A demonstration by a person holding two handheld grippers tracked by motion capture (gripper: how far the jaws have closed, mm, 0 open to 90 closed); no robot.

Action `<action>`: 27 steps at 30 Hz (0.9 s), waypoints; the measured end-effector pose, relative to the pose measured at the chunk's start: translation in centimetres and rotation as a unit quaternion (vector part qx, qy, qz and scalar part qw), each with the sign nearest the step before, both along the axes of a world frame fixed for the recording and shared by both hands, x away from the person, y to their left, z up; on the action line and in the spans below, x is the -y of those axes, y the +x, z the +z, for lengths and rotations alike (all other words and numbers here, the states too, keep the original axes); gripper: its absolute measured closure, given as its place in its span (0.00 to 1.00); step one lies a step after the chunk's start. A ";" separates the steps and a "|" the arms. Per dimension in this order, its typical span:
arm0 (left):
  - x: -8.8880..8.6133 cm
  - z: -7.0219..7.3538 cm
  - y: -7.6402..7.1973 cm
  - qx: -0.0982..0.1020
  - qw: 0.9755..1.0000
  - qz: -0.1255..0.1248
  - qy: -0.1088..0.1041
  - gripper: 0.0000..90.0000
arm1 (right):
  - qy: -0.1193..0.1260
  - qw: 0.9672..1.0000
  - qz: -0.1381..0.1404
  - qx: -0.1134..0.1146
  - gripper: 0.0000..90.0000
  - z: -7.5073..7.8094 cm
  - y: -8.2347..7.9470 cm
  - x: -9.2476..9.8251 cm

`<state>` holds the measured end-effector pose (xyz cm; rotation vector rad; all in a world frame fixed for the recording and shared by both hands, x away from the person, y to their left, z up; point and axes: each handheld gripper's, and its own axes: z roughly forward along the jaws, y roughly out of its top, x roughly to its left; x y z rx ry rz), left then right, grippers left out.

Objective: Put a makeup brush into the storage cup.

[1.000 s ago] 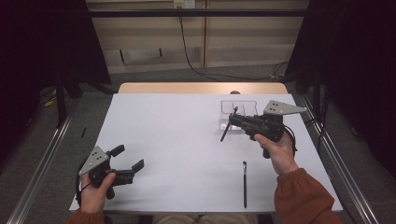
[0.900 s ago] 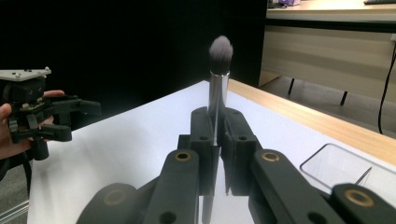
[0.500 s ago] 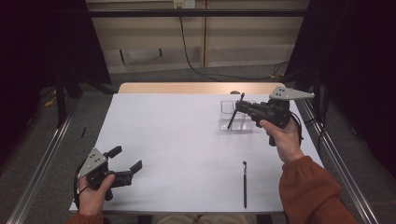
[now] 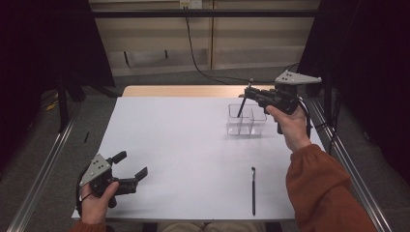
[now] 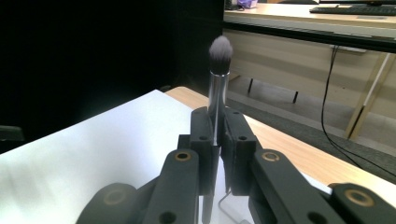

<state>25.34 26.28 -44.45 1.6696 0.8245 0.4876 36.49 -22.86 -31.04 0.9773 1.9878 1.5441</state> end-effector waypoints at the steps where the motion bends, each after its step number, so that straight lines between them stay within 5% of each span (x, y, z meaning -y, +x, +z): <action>1: 0.0 0.0 0.0 0.000 1.000 0.000 0.000 0.03 | 0.000 1.000 0.000 0.000 0.94 0.0 0.0 0.0; 10: -0.1 0.2 -0.1 0.003 1.000 0.001 0.004 0.03 | -0.026 0.999 -0.025 -0.006 0.94 -0.7 2.5 -0.7; 27: -0.1 0.3 -0.3 0.009 1.000 0.000 0.009 0.03 | -0.026 0.999 -0.036 -0.008 0.94 -1.5 3.3 -0.7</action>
